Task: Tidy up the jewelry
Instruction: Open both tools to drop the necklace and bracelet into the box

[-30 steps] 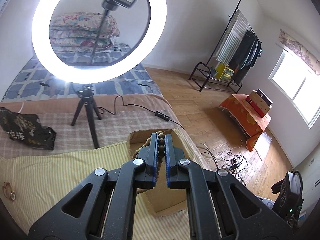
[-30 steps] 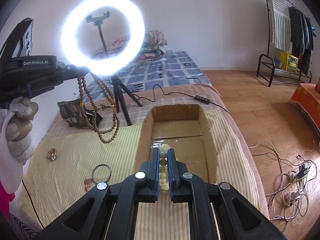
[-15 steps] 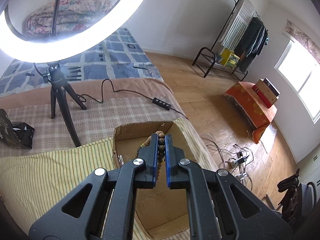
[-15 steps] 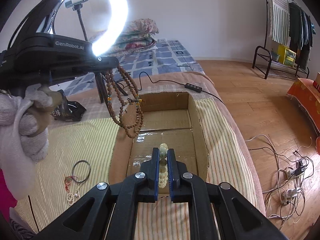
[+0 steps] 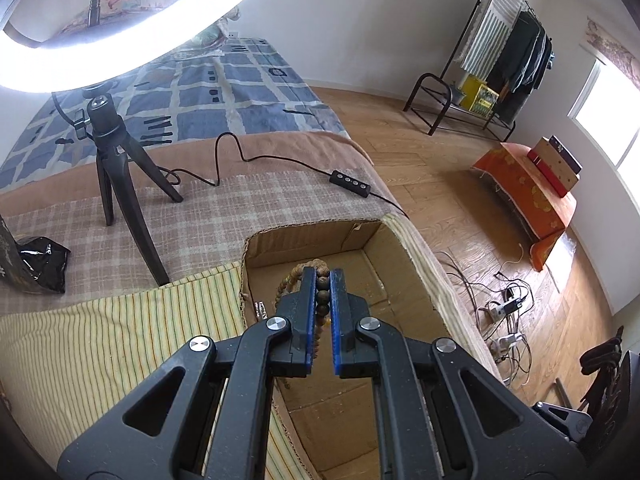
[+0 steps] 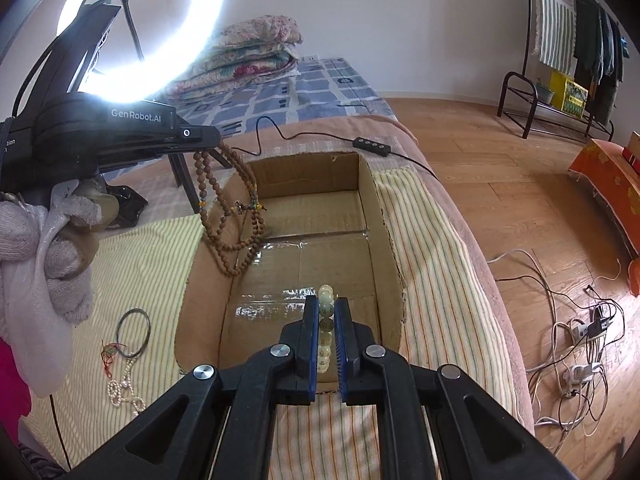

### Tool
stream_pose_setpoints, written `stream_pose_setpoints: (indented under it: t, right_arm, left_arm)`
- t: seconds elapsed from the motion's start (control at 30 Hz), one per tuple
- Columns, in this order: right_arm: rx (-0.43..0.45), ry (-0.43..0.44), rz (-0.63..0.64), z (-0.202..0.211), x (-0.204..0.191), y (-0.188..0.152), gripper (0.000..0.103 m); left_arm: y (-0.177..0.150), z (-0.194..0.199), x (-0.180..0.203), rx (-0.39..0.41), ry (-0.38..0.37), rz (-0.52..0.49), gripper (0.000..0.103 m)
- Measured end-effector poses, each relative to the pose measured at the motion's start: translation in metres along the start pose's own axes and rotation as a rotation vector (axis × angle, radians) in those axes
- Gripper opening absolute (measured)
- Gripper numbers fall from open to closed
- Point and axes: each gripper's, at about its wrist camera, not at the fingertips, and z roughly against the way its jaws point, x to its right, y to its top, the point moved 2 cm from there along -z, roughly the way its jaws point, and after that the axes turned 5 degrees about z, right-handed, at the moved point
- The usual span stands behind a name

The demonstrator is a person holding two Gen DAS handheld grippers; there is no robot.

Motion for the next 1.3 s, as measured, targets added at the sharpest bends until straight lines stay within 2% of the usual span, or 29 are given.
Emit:
stream_pose_setpoints:
  t: [0.33, 0.4, 0.47, 0.53, 0.6, 1.0, 1.13, 1.3]
  right_arm:
    - [-0.001, -0.004, -0.002, 0.0, 0.0, -0.001, 0.007]
    - [0.009, -0.011, 0.002, 0.002, -0.001, -0.001, 0.023]
    - [0.017, -0.013, 0.005, 0.004, -0.003, 0.0, 0.026]
    - [0.024, -0.015, 0.011, 0.007, -0.005, 0.001, 0.027]
    - [0.03, -0.022, 0.014, 0.009, -0.006, 0.001, 0.032]
    - [0.076, -0.04, 0.031, 0.037, -0.016, -0.001, 0.041]
    - [0.1, -0.036, 0.044, 0.049, -0.027, -0.001, 0.041]
    - [0.126, -0.013, 0.089, 0.06, -0.049, -0.006, 0.052]
  left_arm:
    - [-0.006, 0.002, 0.003, 0.003, 0.045, -0.046, 0.004]
    - [-0.006, 0.004, 0.003, 0.0, 0.05, -0.045, 0.004]
    - [-0.005, 0.007, 0.004, -0.006, 0.045, -0.045, 0.004]
    - [-0.005, 0.01, 0.005, -0.003, 0.049, -0.051, 0.011]
    - [-0.006, 0.015, 0.007, 0.001, 0.044, -0.058, 0.031]
    - [-0.012, 0.064, -0.005, 0.051, 0.059, -0.088, 0.031]
    - [-0.014, 0.096, -0.023, 0.087, 0.075, -0.091, 0.031]
    - [-0.021, 0.138, -0.058, 0.139, 0.102, -0.083, 0.032]
